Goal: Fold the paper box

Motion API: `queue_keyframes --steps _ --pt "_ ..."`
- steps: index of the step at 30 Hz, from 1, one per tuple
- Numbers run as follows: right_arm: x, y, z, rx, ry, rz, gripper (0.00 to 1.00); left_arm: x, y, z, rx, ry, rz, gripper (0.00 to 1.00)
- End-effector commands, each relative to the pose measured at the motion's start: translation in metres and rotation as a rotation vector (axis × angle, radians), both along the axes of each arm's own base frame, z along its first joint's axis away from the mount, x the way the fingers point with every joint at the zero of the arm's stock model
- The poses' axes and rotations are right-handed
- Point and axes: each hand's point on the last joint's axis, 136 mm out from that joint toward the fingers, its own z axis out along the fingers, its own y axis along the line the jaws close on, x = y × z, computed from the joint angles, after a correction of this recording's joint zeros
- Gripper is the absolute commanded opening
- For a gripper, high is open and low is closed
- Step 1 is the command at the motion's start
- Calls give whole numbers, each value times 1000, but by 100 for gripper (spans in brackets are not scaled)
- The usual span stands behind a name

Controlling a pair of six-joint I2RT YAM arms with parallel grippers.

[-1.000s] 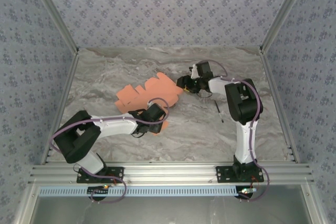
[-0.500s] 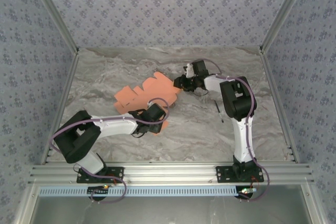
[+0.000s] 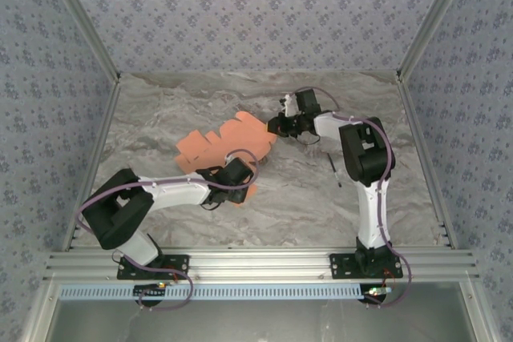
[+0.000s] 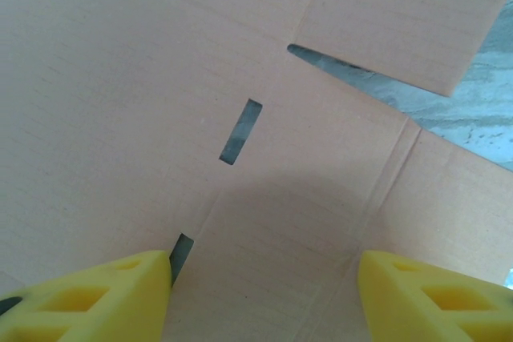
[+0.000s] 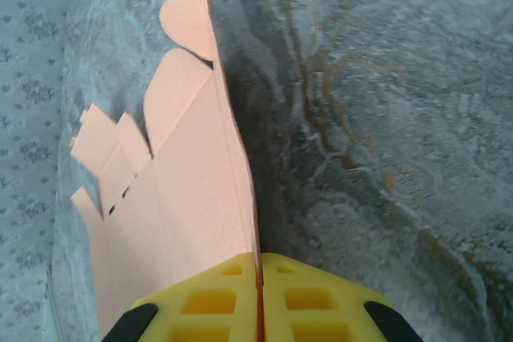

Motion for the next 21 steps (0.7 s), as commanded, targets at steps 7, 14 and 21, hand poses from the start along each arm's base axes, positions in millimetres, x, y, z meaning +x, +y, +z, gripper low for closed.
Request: queue_keyframes --steps 7,14,21 --pt "-40 -21 97 -4 -211 162 3 12 5 76 -27 -135 -9 67" --pt "-81 -36 173 -17 -439 259 0 35 24 172 -246 -285 15 70" --pt "-125 -47 241 -39 -693 332 0 68 55 251 -427 -428 22 73"
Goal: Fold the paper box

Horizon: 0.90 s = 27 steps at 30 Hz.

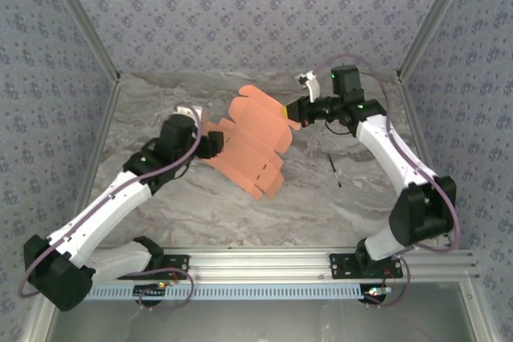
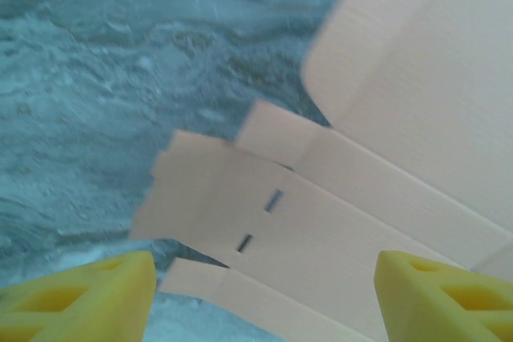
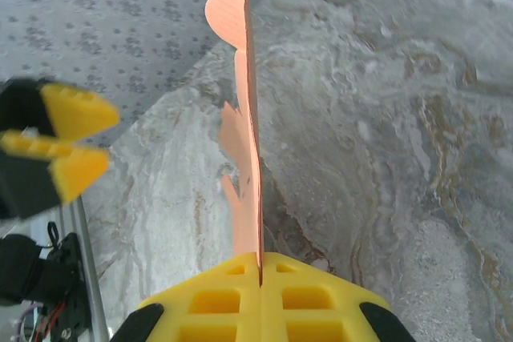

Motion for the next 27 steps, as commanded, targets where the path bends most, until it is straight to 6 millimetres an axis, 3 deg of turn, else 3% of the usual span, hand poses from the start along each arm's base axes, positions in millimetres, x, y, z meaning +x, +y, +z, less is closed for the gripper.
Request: queue_keyframes --steps 1,7,13,23,27 --pt "-30 -5 21 -24 -110 77 0 10 -2 34 -48 -73 -92 73" --pt "-47 -11 51 -8 -190 119 0 24 -10 65 -86 -116 -244 71" --pt "-60 -6 65 29 -215 204 0 16 -39 92 -100 -246 -457 72" --pt "-72 4 67 41 -216 281 0 -4 -77 103 -110 -268 -782 72" --pt "-72 5 66 37 -222 282 0 -10 -83 95 -124 -237 -847 65"
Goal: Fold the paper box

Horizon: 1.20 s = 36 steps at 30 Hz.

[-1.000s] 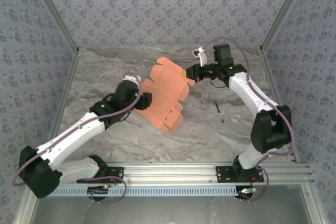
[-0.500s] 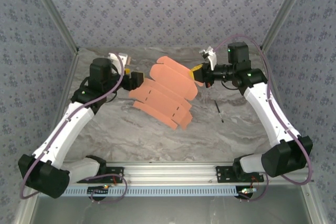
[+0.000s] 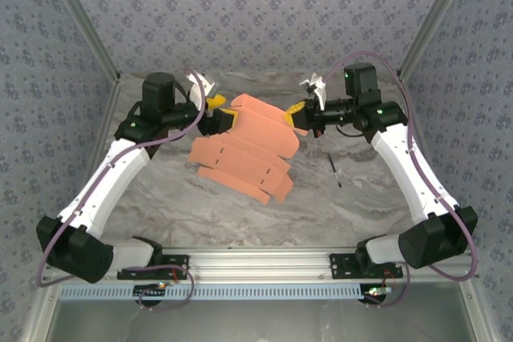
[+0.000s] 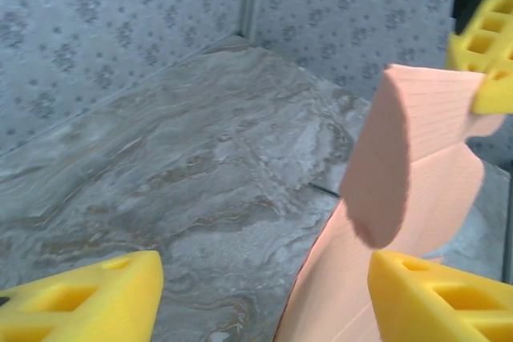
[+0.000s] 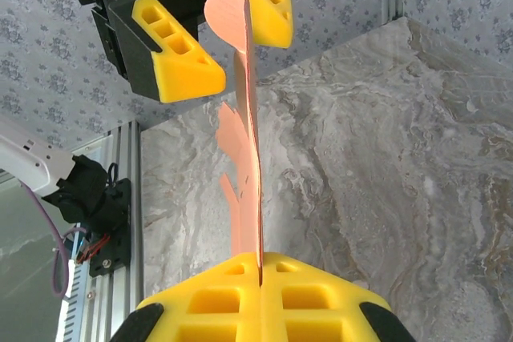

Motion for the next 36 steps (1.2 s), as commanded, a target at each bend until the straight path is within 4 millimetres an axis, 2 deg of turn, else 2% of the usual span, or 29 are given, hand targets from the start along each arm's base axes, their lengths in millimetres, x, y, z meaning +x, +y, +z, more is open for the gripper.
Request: queue_keyframes --steps 1,5,10,15,18,24,29,36 --pt "-5 3 11 16 -26 36 0 -16 -9 4 -5 -9 -123 63" --pt "-5 4 13 24 -35 43 0 -22 -10 -3 -1 -3 -147 57" --pt "-7 4 16 32 -44 52 0 -27 -14 -5 -22 16 -194 44" --pt "-14 1 20 52 -47 68 0 -26 -12 -11 -28 41 -199 40" --pt "-14 2 25 69 -75 78 0 -30 -13 -7 -53 45 -224 35" --pt "-16 2 23 69 -77 83 0 -40 -13 0 -84 53 -277 14" --pt "-16 3 22 29 -125 47 0 -44 -11 7 -89 52 -285 1" --pt "-7 1 15 -119 -322 -118 0 -43 -13 17 -116 107 -275 0"
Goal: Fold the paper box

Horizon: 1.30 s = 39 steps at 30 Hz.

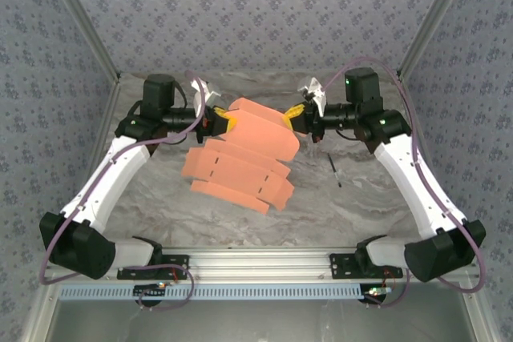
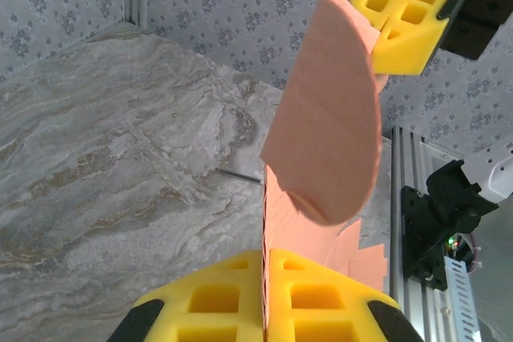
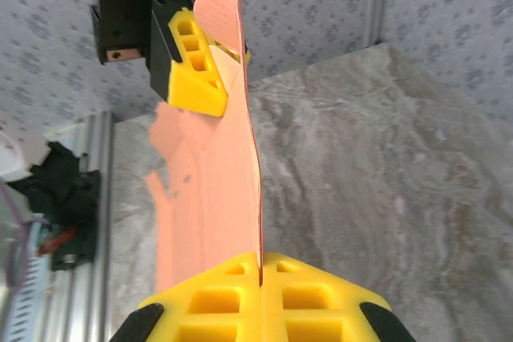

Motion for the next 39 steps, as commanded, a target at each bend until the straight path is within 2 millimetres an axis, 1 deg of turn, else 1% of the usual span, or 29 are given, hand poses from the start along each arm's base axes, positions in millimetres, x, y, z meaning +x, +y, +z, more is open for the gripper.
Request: queue_keyframes --steps 1,5,9,10,12,18,22,26,28,30,32,35,39 --pt "10 -5 2 -100 -178 -124 0 -6 -3 24 -48 18 -37 0" --pt "15 -3 -5 -204 -323 -218 0 -4 -5 29 -63 74 -35 0" --pt "22 -2 -6 -266 -458 -317 0 1 -6 30 -70 120 -26 0" --pt "23 -2 -13 -288 -474 -333 0 2 -6 29 -72 130 -24 0" --pt "24 0 -16 -322 -526 -361 0 5 -7 28 -76 150 -21 0" --pt "26 4 -24 -388 -623 -421 0 11 -7 27 -89 188 -24 0" --pt "25 10 -32 -426 -703 -416 0 13 -9 26 -100 216 -30 0" --pt "26 11 -39 -465 -733 -418 0 15 -11 24 -101 238 -35 0" --pt "26 11 -42 -477 -735 -415 0 15 -11 24 -100 239 -38 0" --pt "27 9 -45 -478 -693 -408 1 13 -10 23 -94 234 -41 0" --pt "26 9 -48 -455 -594 -376 6 10 -9 22 -81 211 -49 0" --pt "16 10 -56 -411 -439 -272 14 6 -5 17 -47 170 -49 0" --pt "6 11 -57 -355 -306 -177 25 1 -2 7 -6 142 -58 0"
